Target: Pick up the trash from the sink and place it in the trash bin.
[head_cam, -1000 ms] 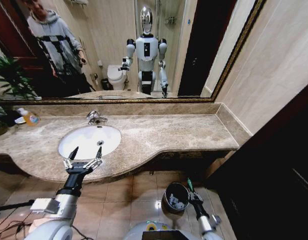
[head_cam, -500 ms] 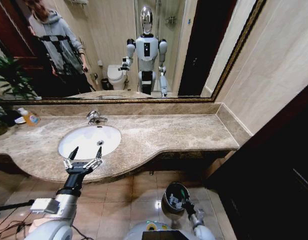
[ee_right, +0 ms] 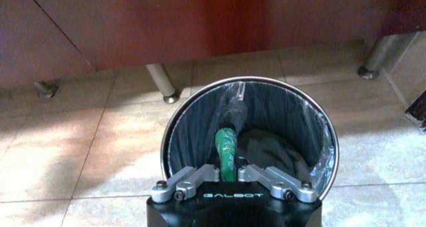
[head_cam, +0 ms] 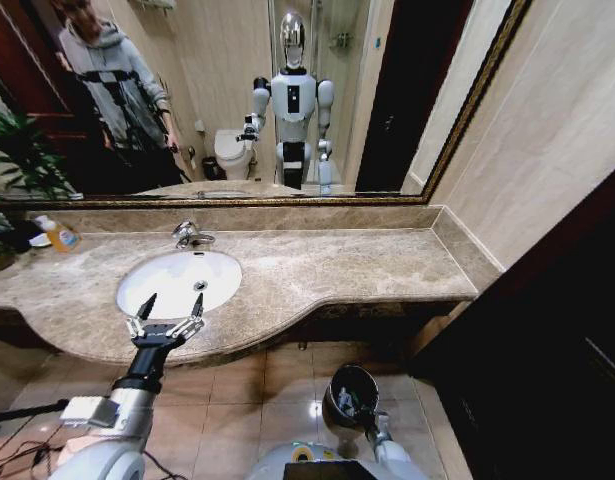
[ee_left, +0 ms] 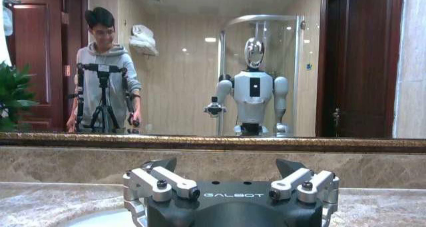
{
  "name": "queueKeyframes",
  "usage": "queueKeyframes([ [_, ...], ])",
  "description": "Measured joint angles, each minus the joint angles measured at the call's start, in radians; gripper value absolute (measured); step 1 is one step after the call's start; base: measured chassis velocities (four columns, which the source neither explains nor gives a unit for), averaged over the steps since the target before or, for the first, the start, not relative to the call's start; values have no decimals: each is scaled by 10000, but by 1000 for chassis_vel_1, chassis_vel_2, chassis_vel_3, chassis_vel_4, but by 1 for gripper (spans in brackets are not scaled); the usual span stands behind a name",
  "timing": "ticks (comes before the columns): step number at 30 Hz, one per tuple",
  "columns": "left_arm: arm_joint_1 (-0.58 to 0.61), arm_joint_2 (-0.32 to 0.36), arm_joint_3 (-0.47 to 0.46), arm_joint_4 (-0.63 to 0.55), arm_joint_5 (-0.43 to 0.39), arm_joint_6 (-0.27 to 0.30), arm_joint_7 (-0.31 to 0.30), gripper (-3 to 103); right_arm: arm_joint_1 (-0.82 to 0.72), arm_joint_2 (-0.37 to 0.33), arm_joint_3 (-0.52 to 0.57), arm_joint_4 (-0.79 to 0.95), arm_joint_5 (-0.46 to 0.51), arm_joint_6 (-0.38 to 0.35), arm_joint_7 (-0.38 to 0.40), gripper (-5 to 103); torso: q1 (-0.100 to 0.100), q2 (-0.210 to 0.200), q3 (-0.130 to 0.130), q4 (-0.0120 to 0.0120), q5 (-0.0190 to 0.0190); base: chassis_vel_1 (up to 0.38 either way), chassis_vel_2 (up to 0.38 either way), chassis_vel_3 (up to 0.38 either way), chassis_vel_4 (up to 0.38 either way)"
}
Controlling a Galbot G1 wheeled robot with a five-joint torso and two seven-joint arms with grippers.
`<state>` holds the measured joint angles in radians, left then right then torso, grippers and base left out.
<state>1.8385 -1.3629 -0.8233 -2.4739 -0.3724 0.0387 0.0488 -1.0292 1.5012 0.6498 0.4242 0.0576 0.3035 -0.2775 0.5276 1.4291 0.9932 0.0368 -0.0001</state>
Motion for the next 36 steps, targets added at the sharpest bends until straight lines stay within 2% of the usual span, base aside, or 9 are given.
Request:
queueKeyframes([
  [8,1,0,0,0,0,0,0,100,566,-71,109,-938,-1289,173,381,9,-1,0,0,1,-1,0,0,0,0],
  [19,0,0,0,0,0,0,0,100,381,-56,107,-470,-1724,-223,332,8,-1,0,-1,0,0,0,0,0,0],
  [20,0,0,0,0,0,0,0,100,361,-29,107,-420,-1726,-229,343,24,-1,0,-1,1,1,0,0,0,0],
  [23,0,0,0,0,0,0,0,100,274,42,100,-236,-1817,-233,469,30,-1,0,-1,1,0,0,0,0,0],
  [24,0,0,0,0,0,0,0,100,212,66,91,-126,-1873,-236,512,41,-1,0,-1,0,1,0,0,0,0],
  [27,0,0,0,0,0,0,0,100,53,104,66,84,-1990,-243,546,41,-1,0,-1,0,0,0,0,0,0],
  [31,0,0,0,0,0,-1,0,100,-7,161,61,90,-2143,-135,739,63,-1,1,-1,0,0,0,0,0,0],
  [33,0,0,0,0,0,0,0,100,-23,181,57,99,-2180,-108,831,63,-1,0,-1,1,0,0,0,0,0],
  [36,0,0,0,0,0,0,0,100,-153,201,51,275,-2230,-61,1063,85,-1,0,-1,0,0,0,0,0,0],
])
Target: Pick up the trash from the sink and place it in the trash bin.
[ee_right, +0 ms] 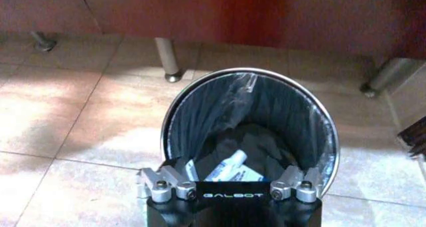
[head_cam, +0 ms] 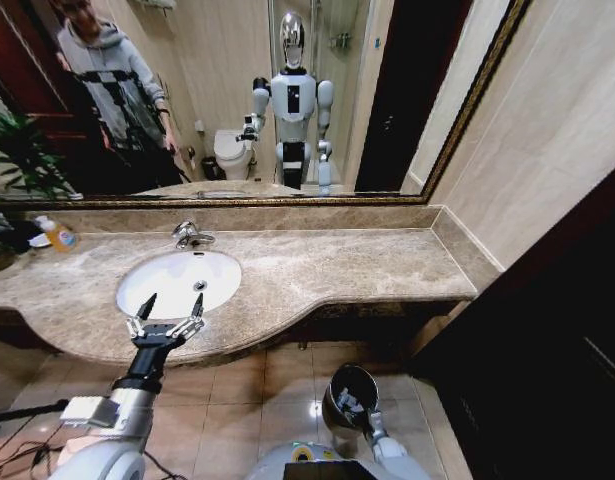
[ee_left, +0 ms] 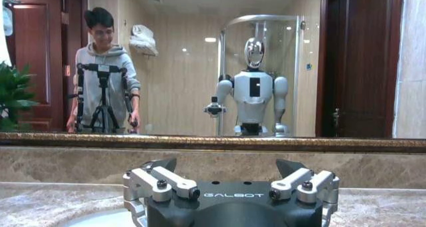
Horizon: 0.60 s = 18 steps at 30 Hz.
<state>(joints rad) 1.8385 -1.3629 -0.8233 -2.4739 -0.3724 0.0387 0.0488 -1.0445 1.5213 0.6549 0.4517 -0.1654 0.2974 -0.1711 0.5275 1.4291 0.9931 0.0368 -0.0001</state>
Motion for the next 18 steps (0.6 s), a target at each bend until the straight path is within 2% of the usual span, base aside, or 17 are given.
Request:
queueKeyframes([
  [3,0,0,0,0,0,0,0,100,-137,33,26,295,212,-22,231,85,0,0,0,1,0,0,0,0,0],
  [4,0,0,0,0,0,0,0,100,-296,58,30,635,368,-151,265,95,0,0,0,1,2,0,0,0,0],
  [6,0,0,0,0,0,0,0,100,-363,63,26,794,425,-205,259,95,0,0,0,1,3,0,0,0,0],
  [7,0,0,0,0,0,0,0,100,-739,66,-7,1718,706,-492,133,100,0,0,0,1,1,0,0,0,0],
  [8,0,0,0,0,0,0,0,100,-1038,60,-48,2447,858,-692,71,100,0,0,0,0,2,0,0,0,0],
  [10,0,0,-1,0,0,0,0,100,-1186,51,-61,2808,892,-782,61,100,0,0,0,1,3,0,0,0,0],
  [12,0,0,0,0,0,0,0,100,-1851,-38,-78,4446,1145,-1276,56,100,0,0,0,1,1,0,0,0,0],
  [14,0,0,0,0,0,0,0,100,-2563,-162,-89,6111,1980,-1544,70,100,0,0,0,-1,2,0,0,0,0],
  [15,0,0,0,0,0,0,0,100,-2563,-162,-89,6111,1980,-1544,70,100,0,0,0,-1,2,0,0,0,0],
  [18,0,0,-1,0,0,0,-1,100,-3470,-409,18,8413,3427,-1740,73,100,0,1,0,2,0,0,0,0,0],
])
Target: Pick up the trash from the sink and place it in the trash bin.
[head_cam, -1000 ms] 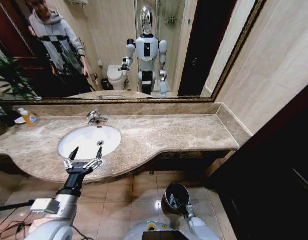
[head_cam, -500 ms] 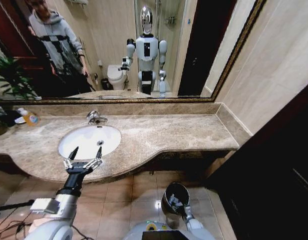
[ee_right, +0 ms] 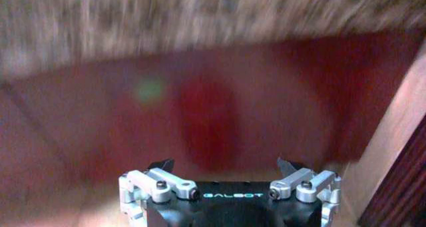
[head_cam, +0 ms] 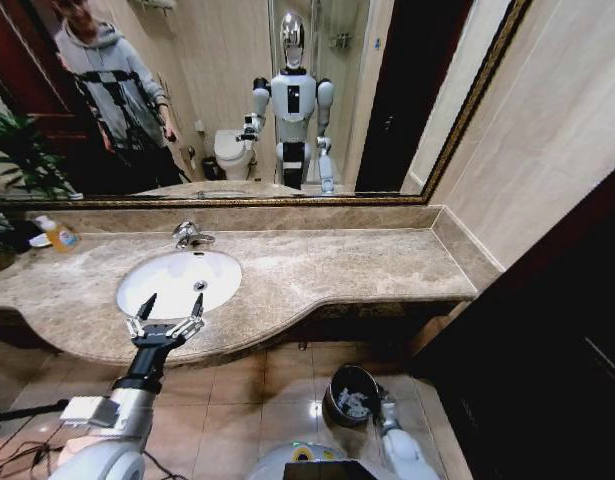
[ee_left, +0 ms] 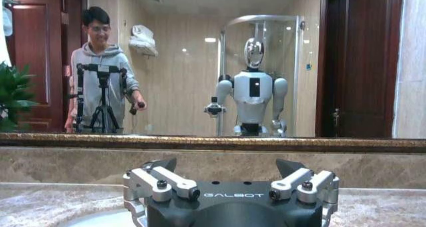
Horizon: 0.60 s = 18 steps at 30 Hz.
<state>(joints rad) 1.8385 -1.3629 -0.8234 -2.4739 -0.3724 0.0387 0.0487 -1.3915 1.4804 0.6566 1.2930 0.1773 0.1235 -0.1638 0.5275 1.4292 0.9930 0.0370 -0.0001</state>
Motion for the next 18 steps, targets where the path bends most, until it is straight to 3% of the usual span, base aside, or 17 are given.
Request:
queueKeyframes([
  [2,0,0,0,0,0,0,1,100,-184,-26,35,414,220,-53,2,100,0,0,0,-1,-1,0,0,0,0],
  [5,0,0,0,0,0,0,1,100,-1316,-53,108,3123,1531,-180,108,100,0,0,0,1,1,0,0,0,0],
  [6,0,0,0,0,0,0,1,100,-1316,-53,108,3123,1531,-180,108,100,0,0,0,1,1,0,0,0,0],
  [8,1,0,1,0,0,0,2,100,-2133,66,96,4807,1679,-223,188,100,0,0,0,-3,2,0,0,0,0],
  [10,0,0,1,0,0,0,1,100,-2941,308,57,6622,1483,-278,272,100,0,0,0,-3,-1,0,0,0,0],
  [11,0,0,1,0,0,0,1,100,-2941,308,57,6622,1483,-278,272,100,0,0,0,-3,-1,0,0,0,0],
  [14,0,0,1,0,0,0,1,100,-3566,666,-56,8537,423,-257,418,100,0,1,0,-2,-1,0,0,0,0],
  [18,0,0,1,0,0,0,1,100,-3581,736,-71,9277,-730,22,636,100,0,0,0,-1,0,0,0,0,0],
])
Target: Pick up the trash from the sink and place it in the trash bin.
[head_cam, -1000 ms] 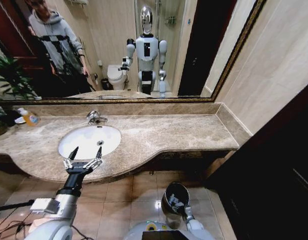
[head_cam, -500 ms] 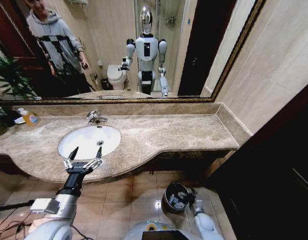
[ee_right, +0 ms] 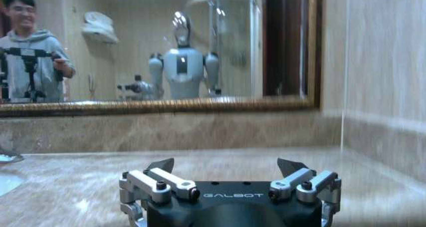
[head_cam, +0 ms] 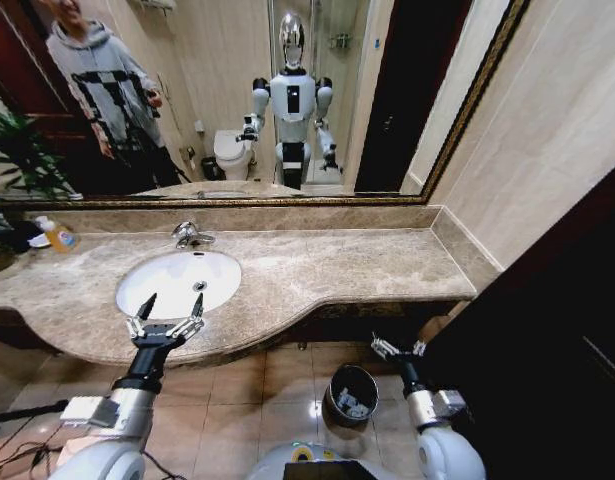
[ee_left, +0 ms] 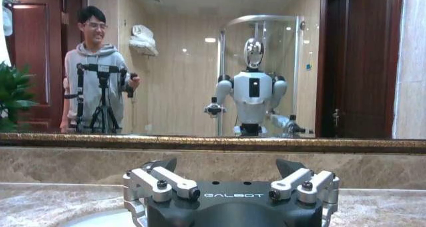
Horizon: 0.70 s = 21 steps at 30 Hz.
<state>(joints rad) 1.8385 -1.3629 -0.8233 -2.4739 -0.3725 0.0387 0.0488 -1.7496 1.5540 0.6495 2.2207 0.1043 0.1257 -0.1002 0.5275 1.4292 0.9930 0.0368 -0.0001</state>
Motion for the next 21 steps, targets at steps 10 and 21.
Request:
queueKeyframes([
  [10,0,0,0,0,1,0,0,100,-455,-108,-258,1482,-9,-289,235,100,0,0,0,0,-1,0,0,0,0],
  [21,0,0,0,0,0,0,0,100,-457,-66,-438,1745,-130,-440,233,100,0,0,1,0,0,0,0,0,0],
])
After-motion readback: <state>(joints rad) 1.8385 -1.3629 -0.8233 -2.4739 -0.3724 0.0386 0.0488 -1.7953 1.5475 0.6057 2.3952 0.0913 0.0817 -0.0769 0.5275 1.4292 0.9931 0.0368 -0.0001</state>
